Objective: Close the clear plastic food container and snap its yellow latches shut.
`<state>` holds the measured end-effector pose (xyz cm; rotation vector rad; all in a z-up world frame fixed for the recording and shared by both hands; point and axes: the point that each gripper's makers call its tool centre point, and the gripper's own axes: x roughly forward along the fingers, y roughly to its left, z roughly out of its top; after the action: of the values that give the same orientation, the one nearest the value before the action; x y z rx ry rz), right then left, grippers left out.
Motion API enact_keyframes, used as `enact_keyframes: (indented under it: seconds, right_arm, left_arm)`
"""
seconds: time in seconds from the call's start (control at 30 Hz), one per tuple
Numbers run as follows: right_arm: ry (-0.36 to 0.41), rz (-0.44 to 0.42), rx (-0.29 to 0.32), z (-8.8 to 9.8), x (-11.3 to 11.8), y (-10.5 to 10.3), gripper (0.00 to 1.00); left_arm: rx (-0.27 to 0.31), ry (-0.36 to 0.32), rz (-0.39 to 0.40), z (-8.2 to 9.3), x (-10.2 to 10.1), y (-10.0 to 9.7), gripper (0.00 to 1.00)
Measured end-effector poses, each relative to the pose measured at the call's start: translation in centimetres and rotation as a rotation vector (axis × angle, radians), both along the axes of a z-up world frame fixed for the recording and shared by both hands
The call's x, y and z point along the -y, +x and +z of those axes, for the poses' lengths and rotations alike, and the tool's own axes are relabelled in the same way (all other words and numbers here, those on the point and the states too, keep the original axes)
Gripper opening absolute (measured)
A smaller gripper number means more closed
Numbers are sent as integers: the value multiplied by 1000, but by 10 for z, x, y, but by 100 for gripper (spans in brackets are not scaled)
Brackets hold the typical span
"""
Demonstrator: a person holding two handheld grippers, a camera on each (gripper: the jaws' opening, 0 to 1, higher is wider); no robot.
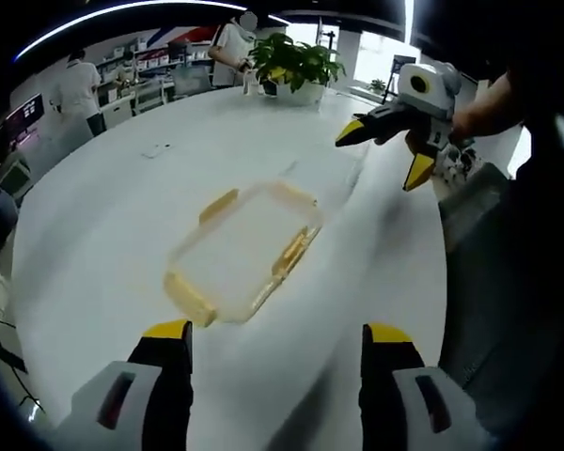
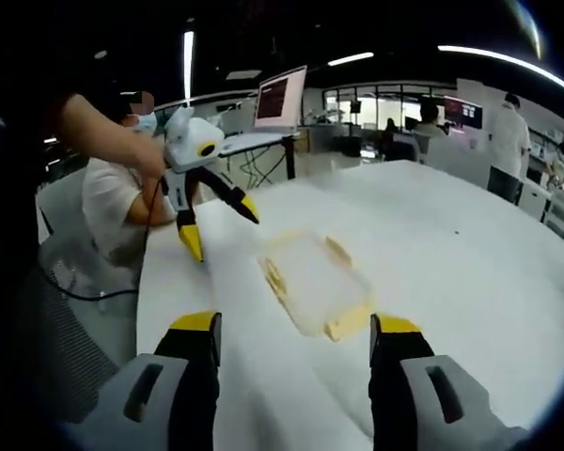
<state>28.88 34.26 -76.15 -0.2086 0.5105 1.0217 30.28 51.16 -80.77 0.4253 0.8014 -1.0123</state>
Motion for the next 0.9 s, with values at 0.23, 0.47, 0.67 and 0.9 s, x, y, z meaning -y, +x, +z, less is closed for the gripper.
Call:
enact_keyframes:
  seconds: [0.23,0.47,0.67,0.9]
  right_arm:
    - [-49,33,-9,-11,-2,11,59]
    - [-94,77,-10,-17,-5,20,55]
    - [-122,91,-7,-22,-5,32,55]
    - [-178,138,-13,-30,-3,40,53]
  left_arm:
    - [-3,68,-44,-8,-4,11,68]
    - [4,139,-95,-14,-13,23,67]
    - [3,152,-120,-13,-11,32,67]
    - [1,184,-152,-14,-15,40,65]
